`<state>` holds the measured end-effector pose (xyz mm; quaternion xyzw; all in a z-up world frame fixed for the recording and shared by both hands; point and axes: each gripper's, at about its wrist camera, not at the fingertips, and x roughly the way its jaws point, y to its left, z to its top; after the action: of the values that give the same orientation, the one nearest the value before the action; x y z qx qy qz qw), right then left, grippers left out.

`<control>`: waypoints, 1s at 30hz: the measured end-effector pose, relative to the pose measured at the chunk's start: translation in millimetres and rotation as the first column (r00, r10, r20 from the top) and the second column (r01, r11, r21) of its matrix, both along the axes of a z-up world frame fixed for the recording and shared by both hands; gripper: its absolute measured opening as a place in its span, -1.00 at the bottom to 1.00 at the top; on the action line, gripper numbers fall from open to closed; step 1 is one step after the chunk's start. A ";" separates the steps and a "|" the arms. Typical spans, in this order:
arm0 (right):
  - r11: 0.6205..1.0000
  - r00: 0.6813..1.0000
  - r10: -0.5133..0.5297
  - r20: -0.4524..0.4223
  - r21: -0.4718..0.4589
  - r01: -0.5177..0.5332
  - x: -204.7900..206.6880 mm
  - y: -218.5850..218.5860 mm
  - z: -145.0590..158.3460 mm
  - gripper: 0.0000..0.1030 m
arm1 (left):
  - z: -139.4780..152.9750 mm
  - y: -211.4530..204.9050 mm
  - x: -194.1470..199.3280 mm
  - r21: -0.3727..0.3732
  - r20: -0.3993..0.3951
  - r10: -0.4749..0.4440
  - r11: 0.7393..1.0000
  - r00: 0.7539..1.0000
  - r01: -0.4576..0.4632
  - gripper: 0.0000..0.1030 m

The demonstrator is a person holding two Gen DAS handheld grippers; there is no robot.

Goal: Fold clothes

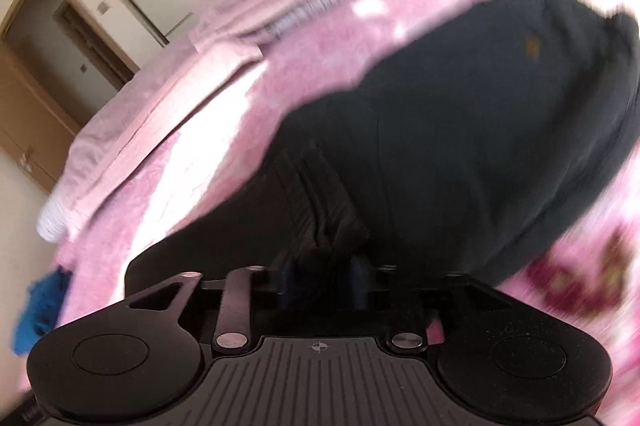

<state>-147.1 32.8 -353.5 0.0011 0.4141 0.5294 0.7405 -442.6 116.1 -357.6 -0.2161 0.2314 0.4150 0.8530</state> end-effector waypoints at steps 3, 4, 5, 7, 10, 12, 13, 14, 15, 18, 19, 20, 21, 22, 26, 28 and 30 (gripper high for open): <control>0.999 0.983 0.052 0.177 -0.002 -0.052 -17.3 1.0 14.7 -0.33 | 2.1 -1.8 5.6 0.019 -0.011 -0.030 0.999 0.999 0.030 -0.80; 0.997 0.966 0.076 0.249 -0.016 -0.074 -26.3 4.1 17.3 -0.33 | 1.3 -2.5 8.6 0.023 -0.023 -0.039 0.999 0.999 0.040 -0.80; 0.995 0.939 0.102 0.327 -0.047 -0.091 -36.9 10.2 19.0 -0.33 | -1.2 -3.0 11.3 0.022 -0.034 -0.050 0.998 0.998 0.051 -0.82; 0.992 0.894 0.119 0.432 -0.083 -0.092 -53.2 11.4 19.1 -0.33 | -6.9 -3.8 16.4 0.016 -0.057 -0.072 0.997 0.996 0.073 -0.84; 0.987 0.877 0.159 0.453 -0.047 -0.155 -65.2 6.2 7.7 -0.33 | -20.1 -3.0 21.3 0.002 -0.085 -0.089 0.996 0.992 0.089 -0.84; 0.973 0.890 0.228 0.394 -0.074 -0.217 -58.6 20.9 -7.7 -0.33 | -28.0 -2.7 22.3 -0.003 -0.101 -0.103 0.995 0.990 0.103 -0.83; 0.965 0.887 0.261 0.382 -0.120 -0.232 -56.7 28.3 -21.7 -0.33 | -31.8 -2.5 22.3 -0.005 -0.111 -0.111 0.994 0.988 0.111 -0.82; 0.953 0.875 0.296 0.382 -0.178 -0.245 -56.7 34.3 -35.7 -0.33 | -34.9 -3.6 23.5 0.001 -0.125 -0.115 0.993 0.985 0.116 -0.82; 0.947 0.847 0.317 0.427 -0.195 -0.256 -61.3 35.5 -47.7 -0.34 | -37.4 -5.6 26.5 0.017 -0.152 -0.118 0.992 0.981 0.122 -0.82; 0.935 0.784 0.347 0.515 -0.255 -0.246 -77.2 44.4 -56.7 -0.34 | -37.8 -9.1 36.0 0.051 -0.219 -0.116 0.990 0.969 0.130 -0.82; 0.928 0.784 0.361 0.505 -0.276 -0.249 -75.7 49.0 -55.4 -0.34 | -35.2 -7.9 36.9 0.042 -0.224 -0.111 0.991 0.968 0.124 -0.82; 0.922 0.797 0.371 0.477 -0.291 -0.254 -73.0 50.7 -52.4 -0.34 | -29.1 -5.0 36.3 0.033 -0.217 -0.106 0.993 0.970 0.116 -0.82; 0.915 0.815 0.380 0.437 -0.308 -0.262 -67.3 52.7 -46.8 -0.33 | -22.1 -1.8 35.4 0.026 -0.208 -0.100 0.994 0.973 0.108 -0.83; 0.907 0.828 0.391 0.402 -0.320 -0.273 -62.7 47.3 -38.3 -0.33 | -15.2 1.4 34.4 0.019 -0.199 -0.094 0.995 0.975 0.100 -0.85; 0.940 0.868 0.337 0.365 -0.190 -0.284 -51.2 37.5 -0.2 -0.33 | 6.1 39.0 39.1 0.042 -0.137 -0.051 0.997 0.989 0.057 -0.85; 0.946 0.873 0.323 0.364 -0.132 -0.295 -49.1 54.3 4.4 -0.33 | 3.6 65.8 47.3 0.035 -0.129 -0.033 0.999 0.991 0.038 -0.85; 0.942 0.866 0.335 0.370 -0.140 -0.305 -49.5 79.1 -0.5 -0.33 | -6.3 85.6 55.7 0.024 -0.144 -0.025 0.999 0.989 0.029 -0.85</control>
<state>-196.5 111.9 -354.0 -0.2009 0.2732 0.6182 0.7091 -386.9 201.7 -363.9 -0.1713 0.2897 0.4210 0.8423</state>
